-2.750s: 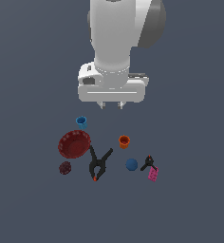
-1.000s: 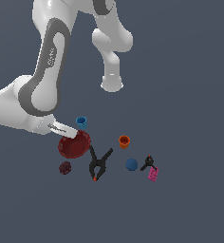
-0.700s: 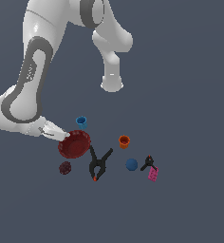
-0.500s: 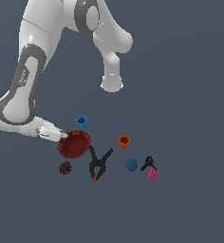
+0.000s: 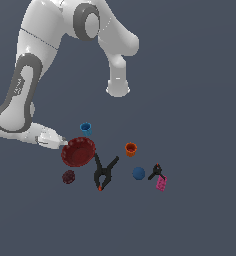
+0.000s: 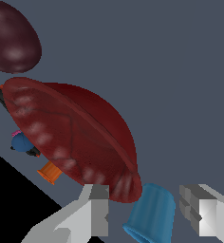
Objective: Pick up a designated object from a clutter of objects.
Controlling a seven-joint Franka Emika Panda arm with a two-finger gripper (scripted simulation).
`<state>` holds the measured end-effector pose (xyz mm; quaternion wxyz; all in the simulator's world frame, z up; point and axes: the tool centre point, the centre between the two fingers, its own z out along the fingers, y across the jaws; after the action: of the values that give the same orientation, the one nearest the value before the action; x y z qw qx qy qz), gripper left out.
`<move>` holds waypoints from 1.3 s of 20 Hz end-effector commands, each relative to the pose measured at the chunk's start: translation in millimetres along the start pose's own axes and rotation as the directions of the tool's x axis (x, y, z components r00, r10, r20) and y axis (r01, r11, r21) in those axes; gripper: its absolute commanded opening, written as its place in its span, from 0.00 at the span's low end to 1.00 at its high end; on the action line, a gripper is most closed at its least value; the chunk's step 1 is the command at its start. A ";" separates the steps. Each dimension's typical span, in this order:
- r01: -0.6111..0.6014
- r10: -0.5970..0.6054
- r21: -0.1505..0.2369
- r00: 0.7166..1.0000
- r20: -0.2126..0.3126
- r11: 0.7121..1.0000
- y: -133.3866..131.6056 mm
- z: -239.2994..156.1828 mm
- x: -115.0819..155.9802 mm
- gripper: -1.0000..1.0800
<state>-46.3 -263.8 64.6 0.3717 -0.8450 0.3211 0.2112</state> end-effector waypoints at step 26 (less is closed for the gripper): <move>0.001 -0.001 0.002 1.000 0.001 1.000 -3.0 27.0 -1.9 0.00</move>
<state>-49.5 -240.7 48.0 0.3730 -0.8445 0.3207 0.2116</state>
